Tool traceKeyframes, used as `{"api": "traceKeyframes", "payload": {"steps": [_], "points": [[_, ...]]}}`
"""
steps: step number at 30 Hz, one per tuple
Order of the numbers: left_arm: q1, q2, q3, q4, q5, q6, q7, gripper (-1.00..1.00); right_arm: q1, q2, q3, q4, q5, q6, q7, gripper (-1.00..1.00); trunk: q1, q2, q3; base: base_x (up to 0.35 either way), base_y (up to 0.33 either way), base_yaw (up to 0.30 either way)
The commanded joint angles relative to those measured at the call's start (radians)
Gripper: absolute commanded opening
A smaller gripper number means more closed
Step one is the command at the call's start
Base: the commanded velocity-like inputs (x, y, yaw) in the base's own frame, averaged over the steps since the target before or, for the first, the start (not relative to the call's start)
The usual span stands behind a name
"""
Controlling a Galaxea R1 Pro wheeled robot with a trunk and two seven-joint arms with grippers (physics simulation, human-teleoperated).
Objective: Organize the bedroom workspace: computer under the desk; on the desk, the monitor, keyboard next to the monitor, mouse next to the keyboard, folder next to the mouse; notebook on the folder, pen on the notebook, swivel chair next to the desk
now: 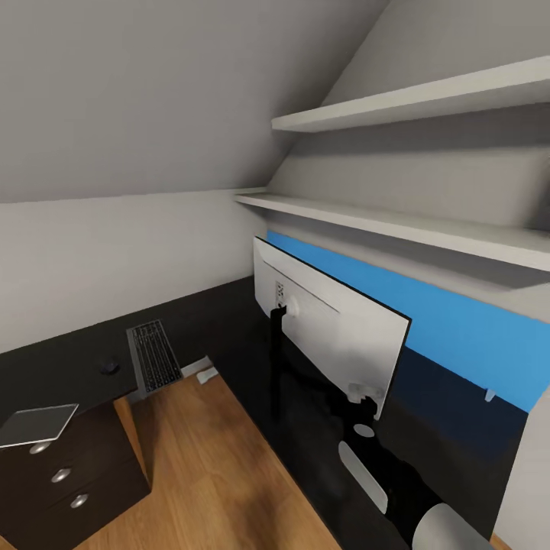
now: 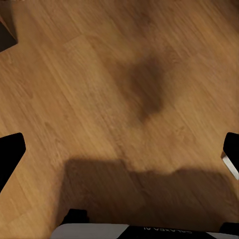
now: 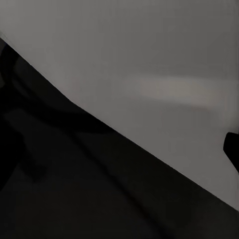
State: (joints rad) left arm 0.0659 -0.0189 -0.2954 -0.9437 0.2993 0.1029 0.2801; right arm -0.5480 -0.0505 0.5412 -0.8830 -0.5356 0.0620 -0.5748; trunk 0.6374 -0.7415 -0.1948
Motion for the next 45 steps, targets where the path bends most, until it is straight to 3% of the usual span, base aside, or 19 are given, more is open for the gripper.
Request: {"api": "traceKeyframes", "payload": {"steps": [1,21,33,45], "points": [[0.000,0.000,-0.002,-0.003,0.007,0.004,0.007,1.00,-0.001,-0.002,0.005,-0.002,-0.003,0.006,-0.008,1.00,0.000,-0.001,-0.001,0.002,0.000,-0.002],[0.000,0.000,-0.002,-0.005,0.009,0.004,0.007,1.00,-0.001,-0.002,0.005,-0.002,-0.003,0.006,-0.008,1.00,0.000,-0.001,-0.001,0.038,0.037,-0.180],[0.000,0.000,-0.001,-0.006,0.009,0.004,0.007,1.00,-0.001,0.002,0.010,-0.001,0.002,0.005,-0.007,1.00,0.000,-0.001,-0.001,0.065,0.246,-0.018],[0.000,0.000,-0.001,-0.006,0.008,0.004,0.006,1.00,-0.001,0.004,0.010,-0.001,0.000,0.005,-0.008,1.00,0.000,-0.001,-0.001,0.049,-0.029,0.000]]}}
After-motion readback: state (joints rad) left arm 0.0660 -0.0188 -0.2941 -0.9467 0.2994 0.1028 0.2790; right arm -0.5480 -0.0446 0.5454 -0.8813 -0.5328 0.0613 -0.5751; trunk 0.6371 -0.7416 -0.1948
